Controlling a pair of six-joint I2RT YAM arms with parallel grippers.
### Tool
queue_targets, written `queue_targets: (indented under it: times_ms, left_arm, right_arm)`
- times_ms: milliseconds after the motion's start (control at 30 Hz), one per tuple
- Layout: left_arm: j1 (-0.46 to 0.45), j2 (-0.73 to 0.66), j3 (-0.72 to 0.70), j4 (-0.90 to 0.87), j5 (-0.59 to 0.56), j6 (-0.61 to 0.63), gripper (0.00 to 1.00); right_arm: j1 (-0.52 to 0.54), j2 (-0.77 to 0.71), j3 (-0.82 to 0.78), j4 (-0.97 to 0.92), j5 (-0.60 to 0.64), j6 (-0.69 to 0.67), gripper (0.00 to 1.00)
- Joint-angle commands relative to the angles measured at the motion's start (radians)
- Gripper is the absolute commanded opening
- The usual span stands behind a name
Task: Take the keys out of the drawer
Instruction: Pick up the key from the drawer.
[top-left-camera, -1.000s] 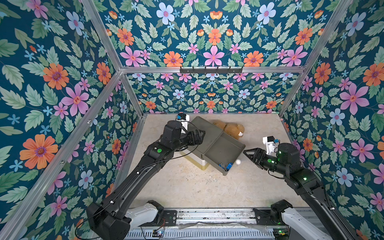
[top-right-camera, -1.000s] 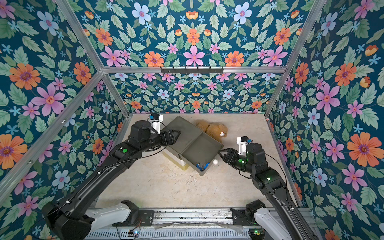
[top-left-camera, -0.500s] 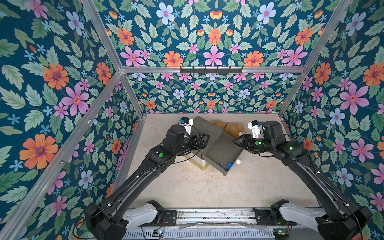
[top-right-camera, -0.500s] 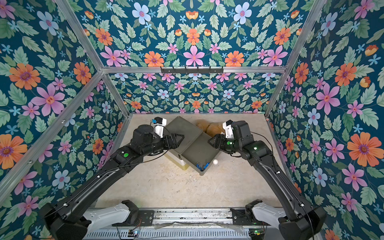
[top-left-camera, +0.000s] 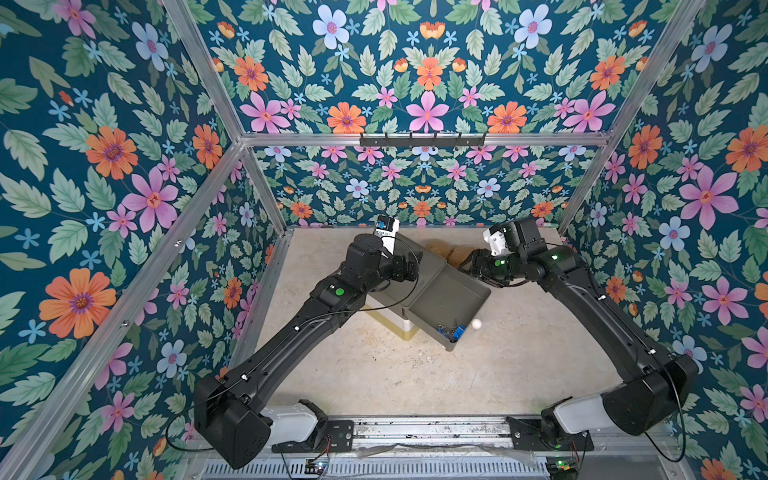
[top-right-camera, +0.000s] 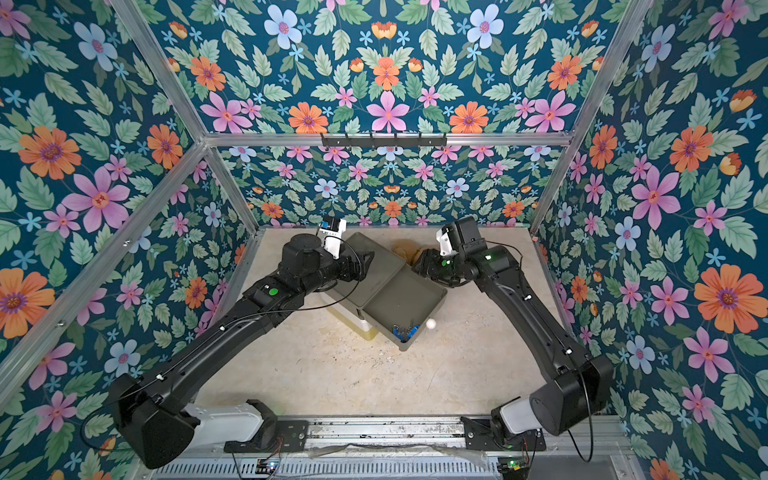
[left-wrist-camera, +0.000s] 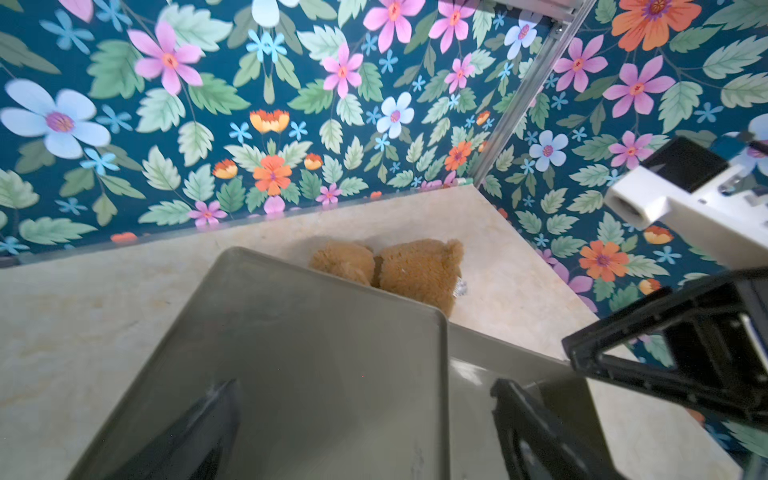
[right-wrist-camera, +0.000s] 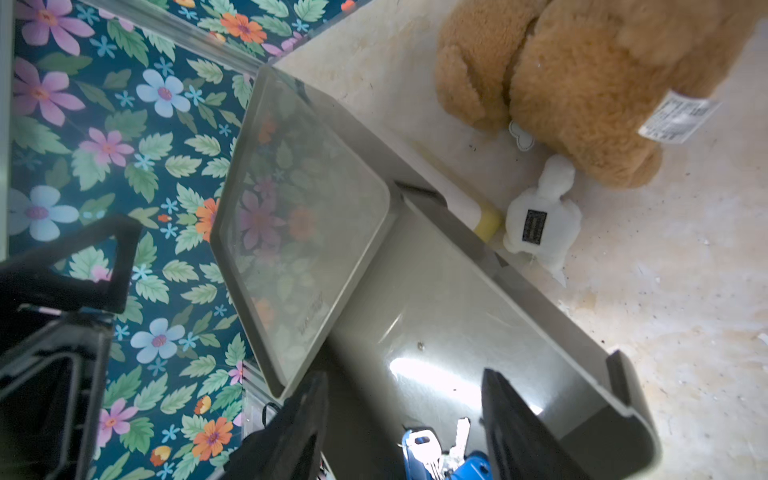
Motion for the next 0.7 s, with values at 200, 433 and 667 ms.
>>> queue_targets:
  times_ms: [200,433,667]
  left_arm:
    - [0.002,-0.077,-0.122,0.153,-0.185,0.036,0.99]
    - [0.028,-0.104,-0.201,0.183,-0.245,0.153,0.99]
    - [0.092,-0.074,-0.191,0.182,-0.155,0.155,0.99]
  right_arm:
    - [0.047,0.135,0.188,-0.213,-0.079,0.110,0.59]
    - [0.117,0.270,0.310,-0.449,-0.030,0.029,0.53]
    - [0.143,0.267,0.272,-0.536,-0.008,0.038,0.47]
